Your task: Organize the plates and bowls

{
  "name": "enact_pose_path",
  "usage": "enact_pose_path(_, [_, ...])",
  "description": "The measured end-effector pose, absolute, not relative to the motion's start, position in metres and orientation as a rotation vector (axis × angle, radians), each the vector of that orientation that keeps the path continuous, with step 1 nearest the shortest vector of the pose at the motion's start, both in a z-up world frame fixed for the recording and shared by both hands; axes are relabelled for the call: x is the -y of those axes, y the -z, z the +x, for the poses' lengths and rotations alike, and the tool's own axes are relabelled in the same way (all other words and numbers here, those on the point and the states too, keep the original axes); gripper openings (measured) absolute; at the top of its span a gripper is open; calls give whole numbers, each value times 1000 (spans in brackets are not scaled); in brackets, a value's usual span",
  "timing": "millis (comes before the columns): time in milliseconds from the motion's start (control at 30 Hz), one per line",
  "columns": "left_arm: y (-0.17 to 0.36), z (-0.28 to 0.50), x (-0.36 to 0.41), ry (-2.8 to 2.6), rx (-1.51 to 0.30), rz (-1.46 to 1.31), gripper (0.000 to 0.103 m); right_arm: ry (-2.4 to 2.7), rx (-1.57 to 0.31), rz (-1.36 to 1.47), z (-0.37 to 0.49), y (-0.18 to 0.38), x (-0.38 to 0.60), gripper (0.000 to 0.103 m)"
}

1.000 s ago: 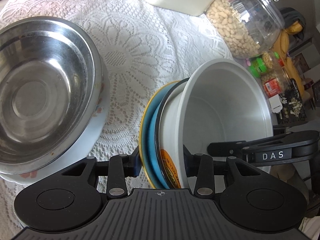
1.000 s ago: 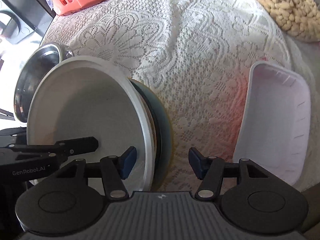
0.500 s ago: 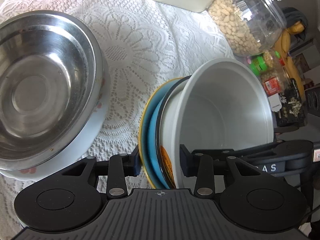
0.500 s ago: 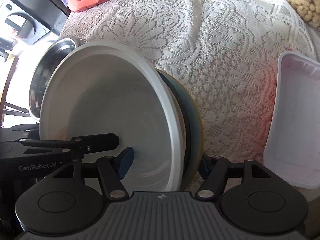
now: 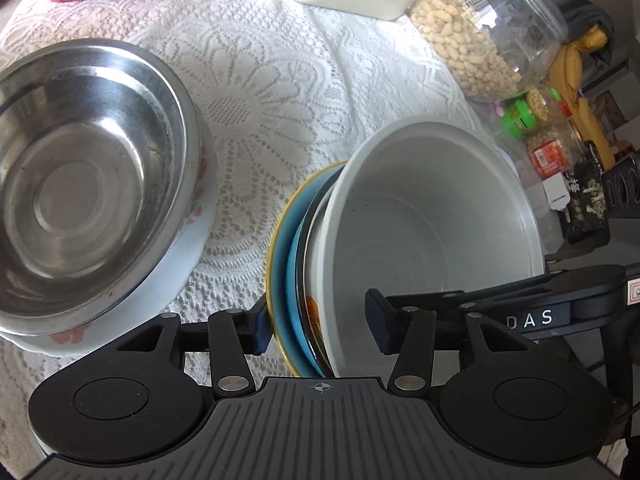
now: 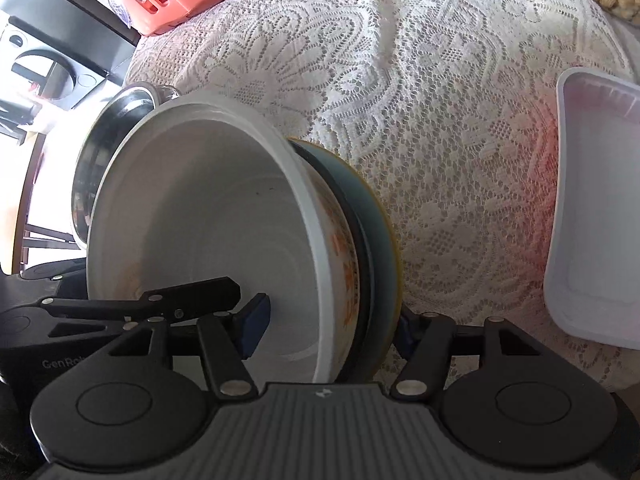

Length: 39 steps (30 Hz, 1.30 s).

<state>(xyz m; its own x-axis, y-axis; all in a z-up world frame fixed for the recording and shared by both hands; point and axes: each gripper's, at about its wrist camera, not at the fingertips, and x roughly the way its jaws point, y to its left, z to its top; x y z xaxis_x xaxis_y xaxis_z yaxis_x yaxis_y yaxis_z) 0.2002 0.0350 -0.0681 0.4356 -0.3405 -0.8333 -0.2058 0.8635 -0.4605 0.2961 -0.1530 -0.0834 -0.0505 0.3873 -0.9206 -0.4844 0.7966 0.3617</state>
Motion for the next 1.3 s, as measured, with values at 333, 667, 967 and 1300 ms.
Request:
enact_pose_path(333, [68, 197, -28, 71, -1090, -499, 52, -757, -1458, -38, 295, 87, 165, 63])
enact_pose_path(667, [68, 197, -26, 81, -1095, -446, 47, -789, -1419, -74, 289, 84, 162, 61])
enact_pose_path(967, [70, 198, -27, 90, -1095, -450, 47, -784, -1414, -76, 288, 85, 159, 62])
enact_pose_path(1300, [72, 197, -33, 97, -1101, -504, 47, -756, -1418, -77, 290, 85, 155, 62])
